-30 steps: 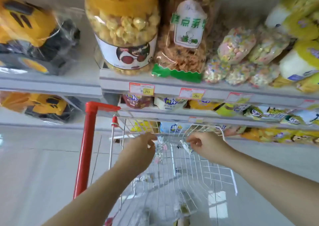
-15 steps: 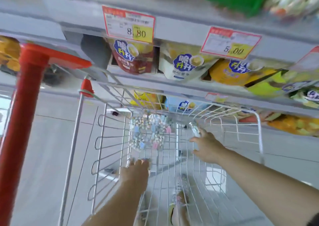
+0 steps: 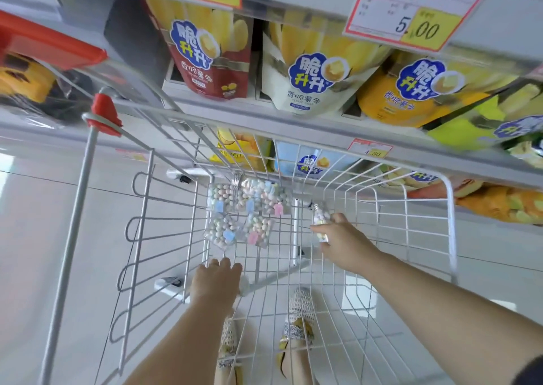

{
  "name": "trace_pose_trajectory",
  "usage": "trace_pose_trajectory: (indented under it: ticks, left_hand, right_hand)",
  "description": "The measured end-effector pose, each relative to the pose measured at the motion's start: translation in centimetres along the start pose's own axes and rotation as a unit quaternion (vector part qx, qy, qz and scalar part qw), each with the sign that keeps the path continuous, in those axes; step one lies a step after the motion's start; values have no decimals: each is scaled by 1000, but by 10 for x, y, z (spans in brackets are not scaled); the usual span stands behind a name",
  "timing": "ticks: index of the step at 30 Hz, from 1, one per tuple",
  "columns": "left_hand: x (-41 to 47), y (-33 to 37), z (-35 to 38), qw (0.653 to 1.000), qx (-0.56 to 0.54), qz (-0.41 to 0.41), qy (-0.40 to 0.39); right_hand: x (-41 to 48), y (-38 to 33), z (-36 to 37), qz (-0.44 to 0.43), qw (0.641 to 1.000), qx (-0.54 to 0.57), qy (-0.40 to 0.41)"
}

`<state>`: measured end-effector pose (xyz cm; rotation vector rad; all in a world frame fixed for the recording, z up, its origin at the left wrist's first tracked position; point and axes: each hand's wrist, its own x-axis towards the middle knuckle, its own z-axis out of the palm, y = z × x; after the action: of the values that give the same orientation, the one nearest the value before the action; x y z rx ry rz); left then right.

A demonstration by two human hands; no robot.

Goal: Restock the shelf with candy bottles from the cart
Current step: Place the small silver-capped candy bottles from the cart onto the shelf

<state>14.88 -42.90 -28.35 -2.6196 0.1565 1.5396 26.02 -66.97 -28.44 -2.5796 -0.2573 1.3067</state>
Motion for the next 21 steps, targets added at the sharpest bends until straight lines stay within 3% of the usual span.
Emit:
trace_pose_trajectory:
  ticks: [4, 6, 8, 10, 13, 21]
  left_hand:
    - [-10, -5, -6, 996, -72, 45, 3]
    - [-20, -3, -15, 991, -122, 56, 1]
    - [-37, 1, -31, 970, -227, 84, 8]
    - [-62, 3, -56, 918, -380, 115, 7]
    - [-100, -5, -93, 784, -610, 114, -21]
    - [-232, -45, -199, 559, -814, 155, -24]
  right_hand:
    - [-20, -15, -12, 14, 977, 211, -11]
    - [-35, -26, -21, 53, 921, 384, -42]
    - [-53, -35, -34, 94, 842, 526, -76]
    - [-71, -46, -50, 111, 770, 620, -100]
    - [-105, -63, -80, 110, 692, 704, -115]
    - [-235, -133, -163, 69, 622, 778, -55]
